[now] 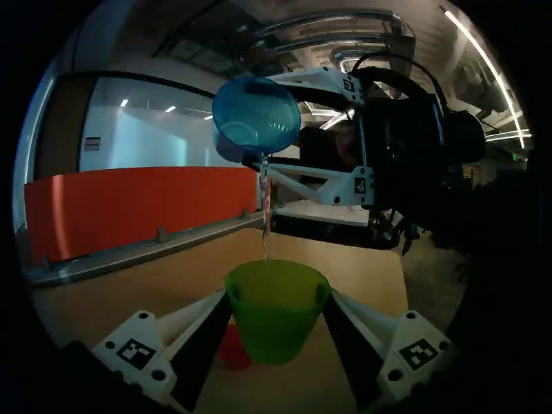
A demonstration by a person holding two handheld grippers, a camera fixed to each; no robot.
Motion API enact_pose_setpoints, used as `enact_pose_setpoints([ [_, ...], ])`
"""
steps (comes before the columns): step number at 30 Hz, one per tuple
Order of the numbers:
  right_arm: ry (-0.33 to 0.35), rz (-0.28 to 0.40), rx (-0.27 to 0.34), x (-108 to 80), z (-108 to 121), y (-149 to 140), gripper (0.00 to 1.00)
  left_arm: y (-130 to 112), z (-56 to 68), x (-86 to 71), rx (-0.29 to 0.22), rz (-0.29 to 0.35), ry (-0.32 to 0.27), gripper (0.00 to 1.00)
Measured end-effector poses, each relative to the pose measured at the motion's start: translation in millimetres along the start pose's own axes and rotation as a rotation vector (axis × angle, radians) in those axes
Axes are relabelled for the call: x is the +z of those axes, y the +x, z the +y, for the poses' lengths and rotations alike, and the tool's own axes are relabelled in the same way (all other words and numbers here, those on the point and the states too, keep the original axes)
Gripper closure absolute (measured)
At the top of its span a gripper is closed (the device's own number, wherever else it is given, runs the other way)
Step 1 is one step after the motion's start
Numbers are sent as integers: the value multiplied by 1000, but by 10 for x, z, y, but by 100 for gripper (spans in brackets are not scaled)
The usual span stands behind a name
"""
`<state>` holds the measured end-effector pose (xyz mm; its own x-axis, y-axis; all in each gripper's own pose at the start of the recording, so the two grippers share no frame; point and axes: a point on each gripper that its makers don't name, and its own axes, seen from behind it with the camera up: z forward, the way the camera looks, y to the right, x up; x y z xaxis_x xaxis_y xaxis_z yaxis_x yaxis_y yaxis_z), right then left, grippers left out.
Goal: Pour water
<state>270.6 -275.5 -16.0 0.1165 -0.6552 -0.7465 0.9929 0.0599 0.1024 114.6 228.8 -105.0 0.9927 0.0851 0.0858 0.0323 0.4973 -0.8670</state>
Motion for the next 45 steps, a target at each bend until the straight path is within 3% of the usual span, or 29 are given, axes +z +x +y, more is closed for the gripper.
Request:
enact_pose_setpoints([
  [21, -8, 3, -98, 26, 18, 144, 11, 3, 5, 11, -3, -2, 1, 14],
  [45, -22, -8, -265, 50, 51, 288, 11, 8, -62, 12, -26, 8, 16, 14],
])
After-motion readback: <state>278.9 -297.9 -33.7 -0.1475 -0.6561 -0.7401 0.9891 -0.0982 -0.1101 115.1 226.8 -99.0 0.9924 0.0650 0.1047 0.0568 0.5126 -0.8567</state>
